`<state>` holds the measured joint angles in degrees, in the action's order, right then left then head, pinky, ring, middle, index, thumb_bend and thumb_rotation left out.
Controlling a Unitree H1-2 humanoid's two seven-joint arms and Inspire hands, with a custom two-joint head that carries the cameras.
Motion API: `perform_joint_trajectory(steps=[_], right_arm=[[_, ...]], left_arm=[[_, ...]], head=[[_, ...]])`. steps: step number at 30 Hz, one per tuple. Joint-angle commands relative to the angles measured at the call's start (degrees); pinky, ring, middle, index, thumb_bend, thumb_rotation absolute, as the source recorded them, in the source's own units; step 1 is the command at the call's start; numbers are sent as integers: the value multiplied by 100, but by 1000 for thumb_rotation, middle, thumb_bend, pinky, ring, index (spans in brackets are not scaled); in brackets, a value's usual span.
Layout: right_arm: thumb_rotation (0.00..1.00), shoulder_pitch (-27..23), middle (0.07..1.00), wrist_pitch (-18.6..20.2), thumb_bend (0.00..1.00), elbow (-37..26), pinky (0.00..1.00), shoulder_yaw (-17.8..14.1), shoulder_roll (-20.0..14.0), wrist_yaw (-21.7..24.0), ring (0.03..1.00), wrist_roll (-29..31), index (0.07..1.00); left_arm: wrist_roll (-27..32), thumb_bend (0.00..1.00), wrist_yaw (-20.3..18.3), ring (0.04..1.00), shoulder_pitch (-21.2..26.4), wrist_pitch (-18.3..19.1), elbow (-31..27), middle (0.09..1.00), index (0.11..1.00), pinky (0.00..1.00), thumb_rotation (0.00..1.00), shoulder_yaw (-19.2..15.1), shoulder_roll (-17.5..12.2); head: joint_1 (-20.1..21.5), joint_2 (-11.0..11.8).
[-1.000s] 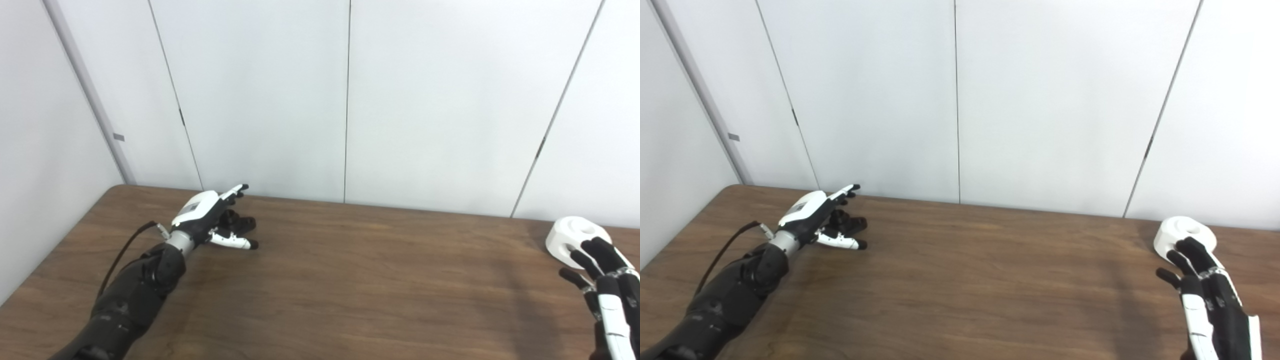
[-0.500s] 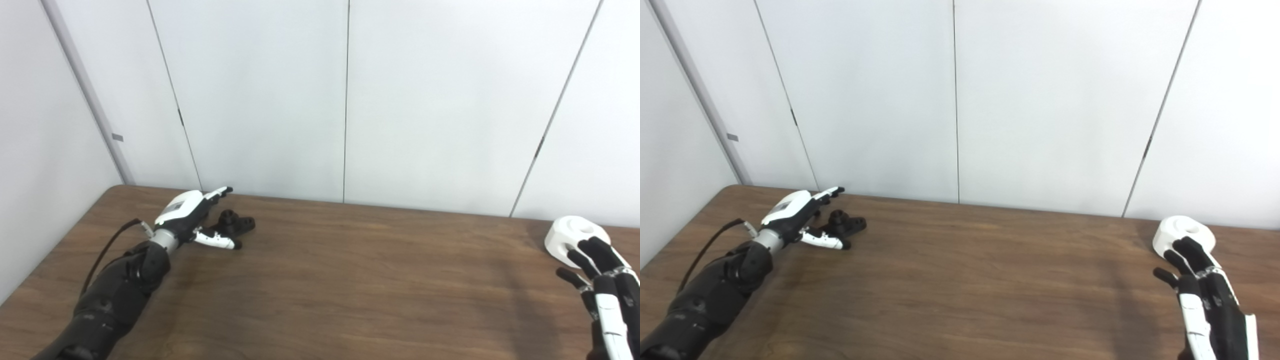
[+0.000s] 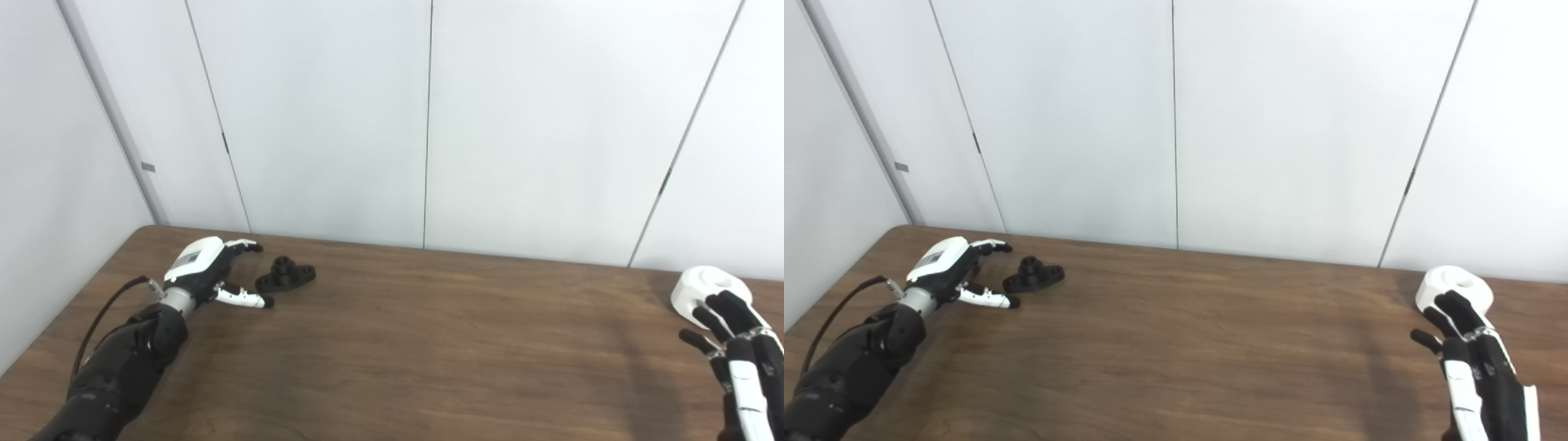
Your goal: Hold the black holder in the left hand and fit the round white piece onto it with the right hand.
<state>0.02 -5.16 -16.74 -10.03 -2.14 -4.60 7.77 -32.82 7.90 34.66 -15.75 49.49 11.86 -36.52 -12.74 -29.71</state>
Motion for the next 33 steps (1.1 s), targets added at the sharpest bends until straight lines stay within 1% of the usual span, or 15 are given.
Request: perform_joint_trajectory(steps=[1, 5, 8, 12, 15, 19, 20, 24, 30, 33], right_arm=[[661, -139, 815, -188, 481, -206, 677, 9, 24, -19, 800, -63, 774], [663, -135, 815, -167, 473, -249, 677, 17, 37, -8, 800, -69, 772], [671, -134, 822, -157, 475, -259, 683, 21, 29, 2, 806, -94, 776], [667, -137, 821, -123, 469, -281, 684, 17, 26, 4, 806, -86, 775], [658, -144, 818, -136, 467, -270, 679, 15, 25, 10, 802, -70, 773], [653, -138, 814, -156, 469, -281, 680, 19, 41, -3, 800, -98, 772], [653, -138, 813, -138, 471, -297, 680, 21, 47, -9, 799, -103, 772], [657, -131, 819, -81, 471, -345, 686, 28, 69, -24, 805, -115, 778], [660, -128, 816, -29, 479, -401, 676, 23, 87, -43, 798, -143, 776], [660, -125, 816, 16, 464, -446, 676, 26, 99, -54, 799, -150, 776]], left_arm=[[-304, 1000, 282, 896, 194, 173, -180, 854, 751, 892, 318, 97, -250], [-722, 1000, 535, 943, 212, 438, -173, 865, 726, 990, 436, 371, -252], [-889, 1000, 558, 970, 212, 620, -216, 879, 725, 999, 502, 513, -223], [-999, 1000, 589, 979, 246, 703, -171, 882, 718, 1000, 559, 674, -166], [-978, 1000, 552, 979, 249, 742, -207, 882, 710, 1000, 564, 705, -126], [-877, 1000, 630, 959, 259, 584, -147, 870, 696, 1000, 527, 704, -61], [-866, 1000, 616, 955, 265, 602, -128, 868, 694, 1000, 524, 709, -42], [-810, 1000, 555, 962, 268, 568, -85, 879, 708, 1000, 557, 729, -16], [-799, 1000, 506, 959, 244, 669, -172, 879, 709, 1000, 554, 758, 22], [-776, 1000, 510, 954, 257, 693, -166, 875, 704, 1000, 533, 749, 58]], head=[[-7, -7], [-9, -22], [-9, -44], [-9, -44], [-9, -44], [6, -69], [8, -72], [23, -81], [19, -95], [26, -98]])
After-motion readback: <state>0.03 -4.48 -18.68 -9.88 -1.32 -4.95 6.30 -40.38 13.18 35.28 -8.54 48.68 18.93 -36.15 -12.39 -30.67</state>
